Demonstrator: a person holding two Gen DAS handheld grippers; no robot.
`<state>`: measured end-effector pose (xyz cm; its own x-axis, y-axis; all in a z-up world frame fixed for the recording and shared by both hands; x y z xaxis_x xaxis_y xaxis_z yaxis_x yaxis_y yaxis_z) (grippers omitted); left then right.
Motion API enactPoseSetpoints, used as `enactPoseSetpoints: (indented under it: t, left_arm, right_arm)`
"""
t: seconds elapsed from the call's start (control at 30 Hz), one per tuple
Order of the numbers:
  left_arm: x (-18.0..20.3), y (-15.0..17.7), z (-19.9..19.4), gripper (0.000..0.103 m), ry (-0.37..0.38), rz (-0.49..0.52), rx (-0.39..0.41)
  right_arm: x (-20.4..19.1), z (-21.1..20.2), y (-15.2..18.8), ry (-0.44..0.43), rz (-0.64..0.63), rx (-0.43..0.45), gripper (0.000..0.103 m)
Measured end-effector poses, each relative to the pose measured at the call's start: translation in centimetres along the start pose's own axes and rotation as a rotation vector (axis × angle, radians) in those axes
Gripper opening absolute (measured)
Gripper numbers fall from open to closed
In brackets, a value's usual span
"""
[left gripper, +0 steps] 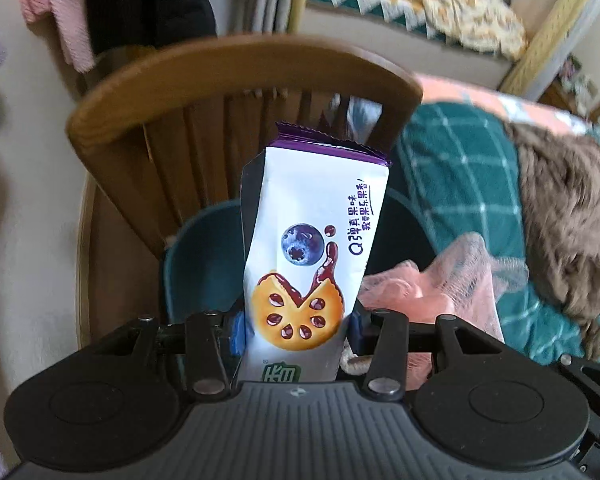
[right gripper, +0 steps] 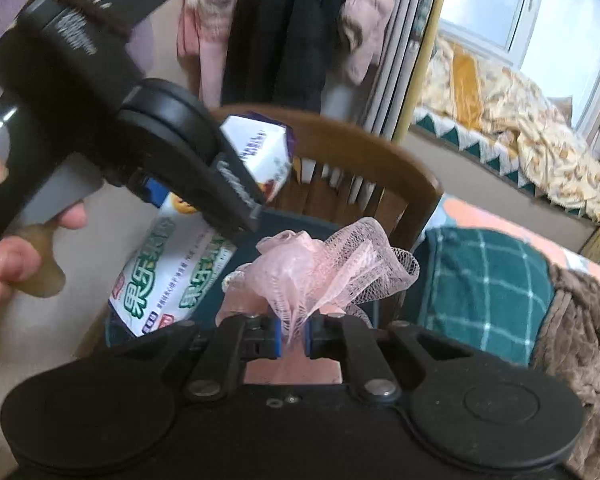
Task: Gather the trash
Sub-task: 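Grasp and lift biscuit packet with left tool while right tool lifts pink sponge, then drop biscuit packet into teal wastebasket with left tool while right tool drops sponge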
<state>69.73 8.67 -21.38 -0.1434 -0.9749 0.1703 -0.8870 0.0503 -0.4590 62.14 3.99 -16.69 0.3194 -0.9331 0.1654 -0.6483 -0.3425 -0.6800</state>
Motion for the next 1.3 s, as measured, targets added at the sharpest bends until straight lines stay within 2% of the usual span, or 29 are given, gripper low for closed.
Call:
enactPoseSetpoints:
  t: [0.23,0.37,0.57,0.67,0.73,0.93,1.17,1.3]
  left_arm:
    - [0.1,2.0,4.2,0.045,0.009,0.018,-0.115]
    - [0.0,2.6,5.8,0.046,0.006,0.047,-0.152]
    - [0.5,2.9,7.2,0.046,-0.007,0.096,-0.19]
    - [0.7,3.1,7.8,0.048,-0.025,0.13,-0.202]
    - [0.7,3.3,8.2,0.053,-0.024,0.126,-0.213]
    - [1.0,3.4,8.0,0.068,0.0,0.126,-0.189]
    - [1.4,2.9,6.1,0.069,0.001,0.134,-0.132]
    - [1.3,2.7,4.1,0.069,-0.01,0.133,-0.092]
  right_arm:
    - [-1.1,3.9,2.1,-0.001,-0.008,-0.11,0.011]
    - [-1.6,5.2,3.2,-0.004,-0.03,-0.155,0.014]
    - [-1.5,6.7,4.3,-0.013,0.003,-0.206,0.02]
    - [-1.4,7.0,4.9,-0.014,0.014,-0.225,0.023]
    - [-1.3,7.1,5.2,-0.018,0.024,-0.235,0.028]
    - [-1.1,6.6,5.4,-0.025,0.051,-0.224,0.047]
    - [-0.7,5.0,4.7,-0.044,0.092,-0.178,0.063]
    - [-0.4,3.4,4.4,-0.048,0.089,-0.148,0.064]
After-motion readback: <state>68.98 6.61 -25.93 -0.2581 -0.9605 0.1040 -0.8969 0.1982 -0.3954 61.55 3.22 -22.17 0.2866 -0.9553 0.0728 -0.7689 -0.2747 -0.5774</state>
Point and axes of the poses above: each gripper's, at about its wrist camera, not at the fingertips, and z roughly the way its jaws point, x to its right, y to its underside, the point moved 9 cm from there along z, roughly the way its jaws point, and after that the axes turned 5 degrees about x, right-handed, at the moved point
